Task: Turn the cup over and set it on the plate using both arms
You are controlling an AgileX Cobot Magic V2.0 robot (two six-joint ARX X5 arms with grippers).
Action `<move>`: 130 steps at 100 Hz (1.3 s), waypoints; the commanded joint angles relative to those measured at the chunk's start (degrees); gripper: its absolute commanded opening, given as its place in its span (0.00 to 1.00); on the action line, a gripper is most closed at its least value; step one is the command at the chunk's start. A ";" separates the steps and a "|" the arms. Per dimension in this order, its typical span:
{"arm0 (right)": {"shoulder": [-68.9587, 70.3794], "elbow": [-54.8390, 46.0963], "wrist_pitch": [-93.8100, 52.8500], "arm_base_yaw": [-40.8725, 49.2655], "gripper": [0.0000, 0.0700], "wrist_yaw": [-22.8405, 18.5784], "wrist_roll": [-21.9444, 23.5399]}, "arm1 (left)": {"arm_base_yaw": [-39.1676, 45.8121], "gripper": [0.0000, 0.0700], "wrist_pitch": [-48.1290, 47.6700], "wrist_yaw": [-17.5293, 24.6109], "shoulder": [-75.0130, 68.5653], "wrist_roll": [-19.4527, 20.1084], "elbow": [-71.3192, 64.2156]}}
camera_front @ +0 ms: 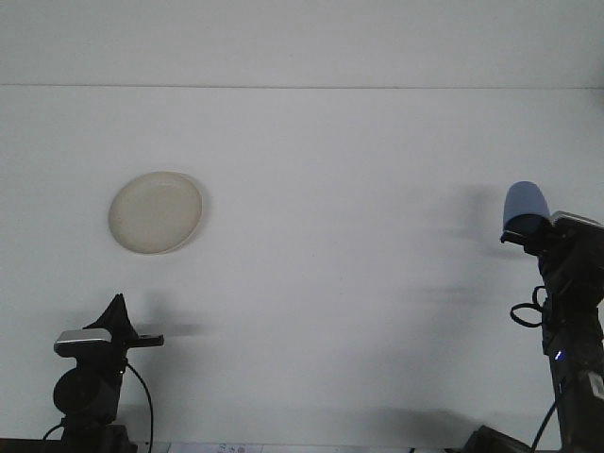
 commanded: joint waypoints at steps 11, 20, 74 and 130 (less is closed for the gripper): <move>-9.01 9.66 -25.81 9.81 0.00 -0.44 2.93 | 0.07 0.02 0.59 -0.07 -0.07 -0.13 -1.11; -10.12 15.28 -37.88 18.05 0.00 -0.37 2.38 | 0.07 0.02 0.59 -0.07 -0.07 -0.11 -1.11; 7.43 24.48 -66.05 62.20 0.00 -0.15 4.15 | 0.07 0.02 0.59 -0.07 -0.07 -0.13 -1.11; 22.34 32.48 -73.64 73.26 0.00 5.18 2.58 | 0.07 0.02 0.59 -0.07 -0.07 -0.13 -1.11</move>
